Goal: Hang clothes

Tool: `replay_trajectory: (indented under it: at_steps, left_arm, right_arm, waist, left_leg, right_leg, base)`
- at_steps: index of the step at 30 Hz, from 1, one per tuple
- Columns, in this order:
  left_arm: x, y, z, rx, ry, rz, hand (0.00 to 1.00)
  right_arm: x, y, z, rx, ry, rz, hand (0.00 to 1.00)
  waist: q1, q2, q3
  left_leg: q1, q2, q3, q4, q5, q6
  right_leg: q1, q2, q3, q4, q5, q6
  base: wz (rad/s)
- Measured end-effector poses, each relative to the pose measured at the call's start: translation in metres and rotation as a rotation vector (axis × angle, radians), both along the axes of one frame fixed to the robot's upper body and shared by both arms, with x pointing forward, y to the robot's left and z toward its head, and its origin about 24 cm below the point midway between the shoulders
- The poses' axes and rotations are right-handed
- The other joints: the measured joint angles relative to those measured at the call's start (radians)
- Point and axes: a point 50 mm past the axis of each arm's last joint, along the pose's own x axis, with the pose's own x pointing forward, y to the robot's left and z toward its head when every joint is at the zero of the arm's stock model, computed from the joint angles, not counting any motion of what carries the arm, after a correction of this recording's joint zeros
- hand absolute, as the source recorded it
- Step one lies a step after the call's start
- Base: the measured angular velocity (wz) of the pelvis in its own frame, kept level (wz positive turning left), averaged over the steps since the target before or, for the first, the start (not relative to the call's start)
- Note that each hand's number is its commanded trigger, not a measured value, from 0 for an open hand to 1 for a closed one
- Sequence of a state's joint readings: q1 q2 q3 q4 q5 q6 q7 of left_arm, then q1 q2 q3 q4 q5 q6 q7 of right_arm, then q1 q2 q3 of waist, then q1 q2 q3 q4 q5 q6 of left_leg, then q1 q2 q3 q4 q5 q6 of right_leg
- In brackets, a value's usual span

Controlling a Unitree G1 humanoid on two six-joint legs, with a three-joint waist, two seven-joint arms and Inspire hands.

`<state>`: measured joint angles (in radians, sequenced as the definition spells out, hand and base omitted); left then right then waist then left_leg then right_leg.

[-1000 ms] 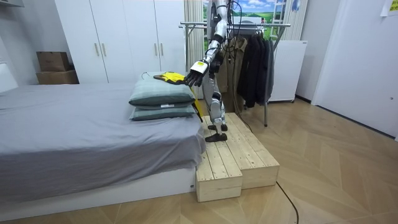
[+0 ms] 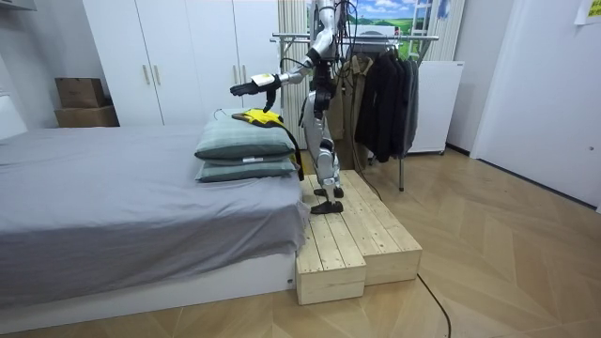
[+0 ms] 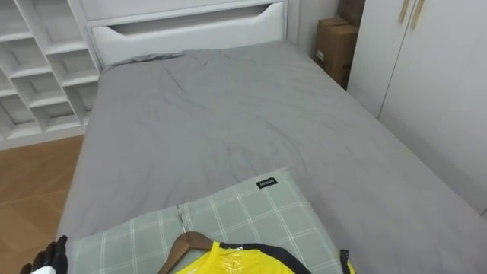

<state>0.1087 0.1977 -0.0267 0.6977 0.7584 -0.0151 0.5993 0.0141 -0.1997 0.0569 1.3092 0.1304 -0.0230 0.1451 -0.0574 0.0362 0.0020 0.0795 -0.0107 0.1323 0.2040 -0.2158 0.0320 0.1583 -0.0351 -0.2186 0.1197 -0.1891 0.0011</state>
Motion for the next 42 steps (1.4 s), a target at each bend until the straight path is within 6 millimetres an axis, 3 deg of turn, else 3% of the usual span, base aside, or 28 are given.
replay_trajectory:
  at_steps: [9, 20, 26, 32, 36, 42]
  left_arm:
    - [0.005, -0.002, 0.004, -0.012, -0.015, -0.018, 0.00]
    - [0.009, -0.024, 0.001, -0.049, 0.027, -0.132, 0.00]
    - [0.009, -0.030, -0.001, -0.062, 0.034, -0.147, 0.00]
    - [0.006, -0.031, -0.004, -0.069, 0.045, -0.150, 0.00]
    - [0.006, -0.032, -0.005, -0.072, 0.049, -0.150, 0.00]
    - [0.006, -0.034, -0.005, -0.081, 0.042, -0.155, 0.00]
  right_arm:
    - [0.003, 0.000, 0.001, 0.000, -0.004, 0.029, 0.00]
    - [0.005, 0.002, 0.001, 0.005, -0.019, 0.035, 0.00]
    - [0.006, 0.003, 0.001, 0.006, -0.028, 0.038, 0.00]
    - [0.005, 0.004, 0.000, 0.003, -0.026, 0.037, 0.00]
    - [0.004, 0.006, 0.000, 0.008, -0.025, 0.038, 0.00]
    - [0.005, 0.006, 0.000, 0.007, -0.026, 0.038, 0.00]
  waist:
    - [-0.004, 0.000, -0.0015]
    - [-0.028, 0.003, -0.0032]
    - [-0.032, -0.005, -0.0012]
    - [-0.031, -0.017, -0.0065]
    - [-0.032, -0.023, -0.0047]
    - [-0.033, -0.022, -0.0050]
  left_leg:
    - [0.002, 0.001, 0.000, 0.001, 0.000, 0.000]
    - [0.000, 0.001, 0.002, -0.002, 0.000, 0.000]
    - [0.001, 0.001, 0.003, -0.004, 0.000, 0.000]
    - [0.003, 0.000, 0.003, 0.001, 0.000, 0.001]
    - [0.000, 0.000, 0.002, 0.001, 0.000, 0.001]
    - [-0.001, 0.000, 0.001, -0.001, 0.000, 0.001]
  right_leg:
    - [-0.001, 0.001, 0.006, 0.005, 0.000, 0.000]
    - [0.000, 0.001, 0.023, 0.015, 0.000, 0.000]
    - [-0.001, 0.002, 0.024, 0.015, 0.000, 0.000]
    - [0.000, 0.002, 0.028, 0.015, 0.000, 0.000]
    - [-0.002, 0.002, 0.028, 0.015, 0.000, 0.000]
    - [-0.003, 0.002, 0.027, 0.015, 0.000, 0.000]
  base:
    - [0.00]
    - [-0.02]
    - [0.00]
    - [0.00]
    - [0.00]
    - [0.00]
